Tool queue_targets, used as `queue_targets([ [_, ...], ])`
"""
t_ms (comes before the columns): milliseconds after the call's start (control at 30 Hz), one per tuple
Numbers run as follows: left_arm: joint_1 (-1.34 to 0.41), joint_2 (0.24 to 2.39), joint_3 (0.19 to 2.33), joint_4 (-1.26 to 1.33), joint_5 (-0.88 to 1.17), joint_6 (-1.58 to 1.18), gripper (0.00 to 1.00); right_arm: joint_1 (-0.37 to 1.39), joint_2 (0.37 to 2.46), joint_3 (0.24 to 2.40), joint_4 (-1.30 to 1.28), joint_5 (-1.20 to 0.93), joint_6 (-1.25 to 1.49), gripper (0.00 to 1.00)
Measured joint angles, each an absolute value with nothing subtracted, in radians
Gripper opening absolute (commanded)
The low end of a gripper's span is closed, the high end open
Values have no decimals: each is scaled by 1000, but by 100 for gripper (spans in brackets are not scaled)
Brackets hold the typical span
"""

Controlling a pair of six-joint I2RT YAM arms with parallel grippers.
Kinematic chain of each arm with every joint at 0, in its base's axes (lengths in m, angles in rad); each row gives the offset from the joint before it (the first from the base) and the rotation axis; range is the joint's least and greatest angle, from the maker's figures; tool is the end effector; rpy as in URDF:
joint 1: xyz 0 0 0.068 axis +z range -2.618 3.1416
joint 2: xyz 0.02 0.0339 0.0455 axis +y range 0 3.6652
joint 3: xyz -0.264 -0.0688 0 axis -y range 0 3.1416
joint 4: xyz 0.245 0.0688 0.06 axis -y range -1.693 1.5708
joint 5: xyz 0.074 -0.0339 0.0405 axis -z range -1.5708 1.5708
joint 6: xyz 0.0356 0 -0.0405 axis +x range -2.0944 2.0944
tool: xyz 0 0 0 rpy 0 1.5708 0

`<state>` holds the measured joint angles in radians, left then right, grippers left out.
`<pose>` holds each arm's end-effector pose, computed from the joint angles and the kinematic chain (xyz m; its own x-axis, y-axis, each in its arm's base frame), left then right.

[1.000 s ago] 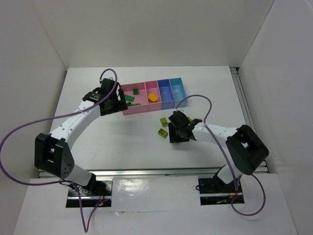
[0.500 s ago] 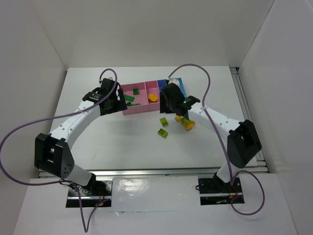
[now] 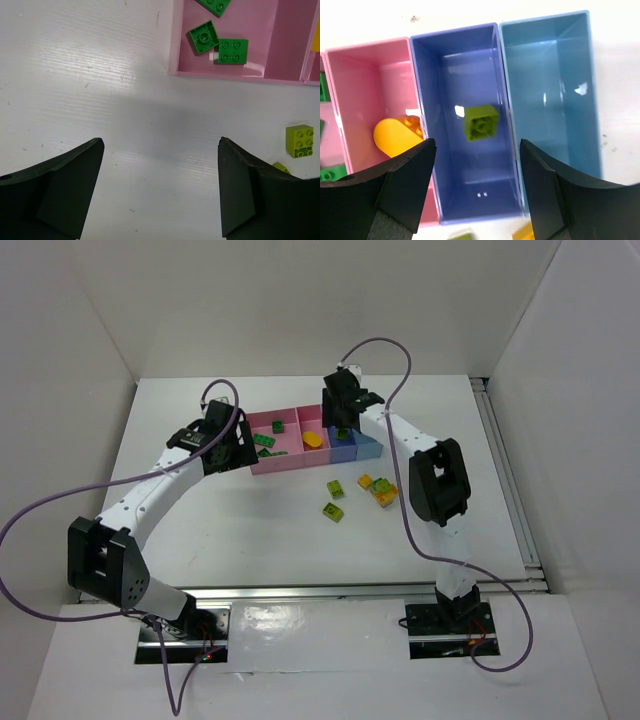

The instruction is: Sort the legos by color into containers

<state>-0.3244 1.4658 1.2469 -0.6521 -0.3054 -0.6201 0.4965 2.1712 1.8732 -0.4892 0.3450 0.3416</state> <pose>0.3011 -0.0900 0.2988 -0.6601 -0.3628 -0.6578 -0.3233 0.9276 -0.1871 0.4426 0.2261 0.2406 -0.6667 -0.0027 -0.7453 -0.0160 0.9998 0.0107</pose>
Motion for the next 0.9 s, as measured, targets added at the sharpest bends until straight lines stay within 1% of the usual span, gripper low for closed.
queue_targets([
  [33,-324,1458,1246,-652,-311,-620,93,497,2173,1875,-492,347,336,75],
  [100,-324,1441,1245,-653,-321,-620,93,501,2147,1848,-481,353,321,71],
  [133,-324,1435,1245,-652,-325,-620,93,504,2110,1796,-459,351,318,67],
  [200,-324,1429,1245,-653,-332,-620,93,513,1992,1642,-432,339,315,66],
  [267,-324,1428,1245,-653,-336,-620,93,530,1862,1499,-414,327,324,66],
  [333,-324,1428,1243,-654,-337,-620,93,553,1754,1399,-403,309,332,66],
  [433,-324,1428,1243,-654,-338,-621,93,598,1650,1272,-362,261,344,76],
  [500,-324,1428,1243,-654,-339,-621,93,620,1643,1220,-350,220,344,81],
  [700,-327,1431,1236,-653,-340,-620,93,659,1753,1181,-349,144,315,81],
  [867,-333,1431,1225,-652,-340,-621,93,661,1851,1196,-340,152,303,71],
  [900,-333,1431,1224,-653,-340,-621,93,661,1870,1202,-339,155,300,65],
])
